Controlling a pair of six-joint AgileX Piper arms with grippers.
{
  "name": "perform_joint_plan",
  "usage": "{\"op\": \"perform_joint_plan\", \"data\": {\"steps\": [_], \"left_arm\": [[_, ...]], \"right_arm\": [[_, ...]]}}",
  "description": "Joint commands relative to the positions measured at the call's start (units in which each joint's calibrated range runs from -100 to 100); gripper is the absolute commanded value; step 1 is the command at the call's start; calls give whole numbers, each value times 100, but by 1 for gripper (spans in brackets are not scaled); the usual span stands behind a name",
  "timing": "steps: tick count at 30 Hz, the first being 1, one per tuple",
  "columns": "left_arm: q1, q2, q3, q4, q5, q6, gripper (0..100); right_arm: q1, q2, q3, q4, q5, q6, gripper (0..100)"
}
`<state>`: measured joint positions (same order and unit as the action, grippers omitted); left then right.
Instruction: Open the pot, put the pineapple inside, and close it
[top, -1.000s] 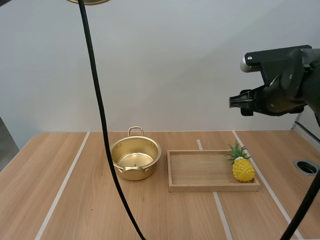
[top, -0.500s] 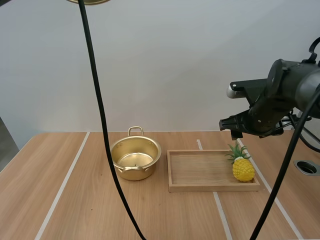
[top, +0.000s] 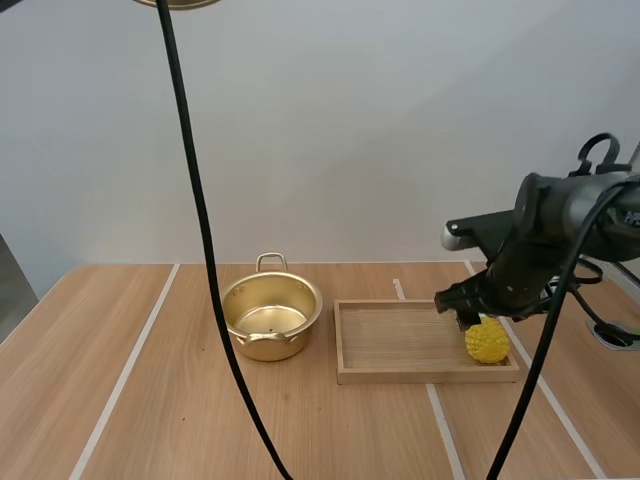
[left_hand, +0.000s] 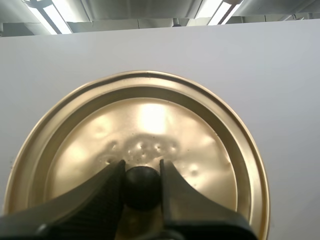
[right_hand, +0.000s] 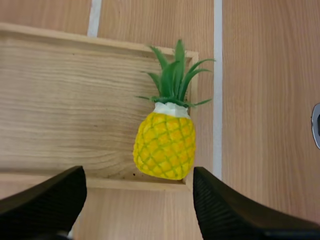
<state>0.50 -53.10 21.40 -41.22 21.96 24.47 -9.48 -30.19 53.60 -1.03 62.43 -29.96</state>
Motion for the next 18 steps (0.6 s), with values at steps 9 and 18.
{"op": "perform_joint_plan", "data": {"steps": [9, 18], "left_arm": [[-4, -21, -18, 5, -130, -27, 0], [-4, -21, -18, 5, -130, -27, 0]], "right_arm": [[-25, 359, 368, -320, -1288, 6, 100], [-25, 956, 368, -320, -1858, 6, 100]]}}
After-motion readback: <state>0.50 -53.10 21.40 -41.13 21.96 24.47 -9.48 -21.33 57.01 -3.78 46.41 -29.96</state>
